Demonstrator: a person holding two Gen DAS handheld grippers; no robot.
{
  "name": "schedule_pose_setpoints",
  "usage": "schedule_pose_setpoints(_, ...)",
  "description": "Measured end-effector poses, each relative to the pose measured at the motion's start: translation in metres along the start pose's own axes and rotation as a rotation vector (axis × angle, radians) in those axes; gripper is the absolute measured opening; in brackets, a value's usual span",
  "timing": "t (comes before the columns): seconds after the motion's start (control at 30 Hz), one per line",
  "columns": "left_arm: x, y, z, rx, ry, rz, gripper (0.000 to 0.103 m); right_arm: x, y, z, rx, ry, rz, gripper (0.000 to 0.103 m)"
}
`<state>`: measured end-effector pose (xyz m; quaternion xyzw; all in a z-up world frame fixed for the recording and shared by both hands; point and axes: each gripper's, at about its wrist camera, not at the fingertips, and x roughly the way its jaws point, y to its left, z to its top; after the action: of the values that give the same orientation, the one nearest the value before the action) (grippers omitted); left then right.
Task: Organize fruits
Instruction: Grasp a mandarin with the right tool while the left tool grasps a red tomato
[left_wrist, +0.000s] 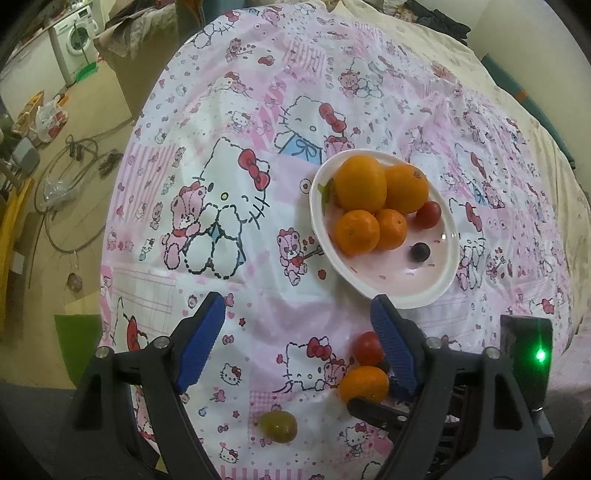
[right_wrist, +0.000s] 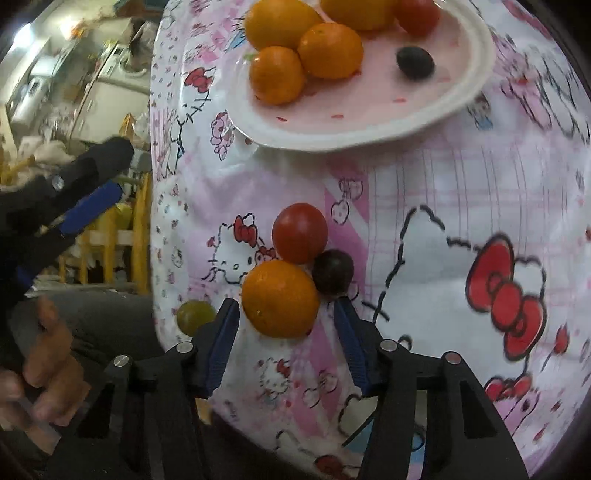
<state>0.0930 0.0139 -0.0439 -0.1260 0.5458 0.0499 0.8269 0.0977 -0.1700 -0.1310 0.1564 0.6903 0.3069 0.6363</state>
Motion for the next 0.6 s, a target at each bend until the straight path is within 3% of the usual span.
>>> schedule_pose_setpoints(0.1, 0.003, 0.001, 0.000, 0.001, 0.004, 0.010, 0.078, 0.003, 0.001, 0.002, -0.007, -0.007, 0.005, 0.044)
schedule_pose_setpoints(0.23, 0.003, 0.002, 0.001, -0.002, -0.001, 0.018, 0.078, -0.003, 0.008, -0.001, -0.044, -0.040, -0.011, 0.042)
schedule_pose_setpoints(0.33, 0.005, 0.006, 0.001, -0.016, 0.004, 0.023, 0.078, -0.018, 0.006, -0.005, -0.033, -0.061, 0.028, 0.042)
schedule_pose_setpoints(0.6, 0.032, -0.019, -0.010, 0.024, 0.142, -0.031, 0.078, -0.101, -0.030, -0.009, 0.058, -0.314, 0.029, 0.042)
